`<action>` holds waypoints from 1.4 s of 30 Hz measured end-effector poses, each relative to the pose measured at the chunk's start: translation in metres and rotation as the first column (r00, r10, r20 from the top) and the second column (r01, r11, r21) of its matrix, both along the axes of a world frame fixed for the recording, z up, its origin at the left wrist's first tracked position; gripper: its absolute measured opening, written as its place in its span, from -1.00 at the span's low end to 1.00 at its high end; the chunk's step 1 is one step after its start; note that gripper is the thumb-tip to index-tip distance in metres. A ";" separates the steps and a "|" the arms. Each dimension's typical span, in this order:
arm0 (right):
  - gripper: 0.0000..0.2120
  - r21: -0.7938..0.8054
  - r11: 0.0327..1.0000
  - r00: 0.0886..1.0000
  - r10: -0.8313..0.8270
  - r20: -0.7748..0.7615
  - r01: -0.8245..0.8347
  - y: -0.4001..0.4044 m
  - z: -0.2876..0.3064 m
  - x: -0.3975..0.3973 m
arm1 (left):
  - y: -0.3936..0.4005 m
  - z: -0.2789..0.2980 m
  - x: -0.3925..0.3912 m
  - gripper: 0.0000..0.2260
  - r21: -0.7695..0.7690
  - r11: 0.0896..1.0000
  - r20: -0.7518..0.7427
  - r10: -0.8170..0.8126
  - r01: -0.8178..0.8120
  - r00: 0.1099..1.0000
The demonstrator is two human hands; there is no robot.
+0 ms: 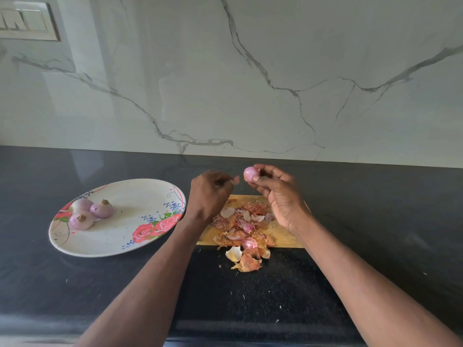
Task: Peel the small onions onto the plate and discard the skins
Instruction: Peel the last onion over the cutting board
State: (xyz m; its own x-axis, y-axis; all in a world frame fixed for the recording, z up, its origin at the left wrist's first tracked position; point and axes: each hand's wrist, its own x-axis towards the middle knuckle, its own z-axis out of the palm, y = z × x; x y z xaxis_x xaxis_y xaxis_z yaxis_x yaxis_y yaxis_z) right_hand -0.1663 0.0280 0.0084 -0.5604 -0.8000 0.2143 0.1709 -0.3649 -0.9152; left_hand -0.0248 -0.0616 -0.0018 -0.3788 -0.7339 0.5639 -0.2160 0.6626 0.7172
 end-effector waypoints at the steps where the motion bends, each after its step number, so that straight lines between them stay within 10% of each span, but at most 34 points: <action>1: -0.74 0.001 1.000 1.000 -0.006 -0.014 0.006 0.000 0.000 0.000 | 0.000 0.001 0.000 -0.90 0.048 0.999 -0.025 -0.005 0.006 1.000; 8: -0.74 0.022 0.999 0.998 -0.035 -0.054 0.036 -0.002 -0.005 0.000 | -0.008 -0.005 -0.002 -0.77 0.093 0.995 0.017 -0.041 0.040 0.999; 14: -0.70 0.023 0.988 0.958 -0.145 -0.247 0.155 0.001 -0.003 0.004 | -0.004 0.001 -0.003 -0.84 0.336 0.891 -0.252 -0.226 0.304 0.941; 42: -0.75 0.000 0.986 0.895 -0.153 -0.419 0.169 0.005 -0.004 0.008 | -0.002 -0.004 -0.004 -0.85 0.288 0.872 -0.316 -0.304 0.396 0.899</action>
State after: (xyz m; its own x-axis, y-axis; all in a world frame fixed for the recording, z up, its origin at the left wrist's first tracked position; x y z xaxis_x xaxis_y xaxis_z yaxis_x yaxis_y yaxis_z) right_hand -0.1582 0.0329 0.0040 -0.5477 -0.7180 0.4295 -0.2870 -0.3210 -0.9026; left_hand -0.0288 -0.0632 -0.0062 -0.5252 -0.7410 0.4184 0.2034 0.3681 0.9073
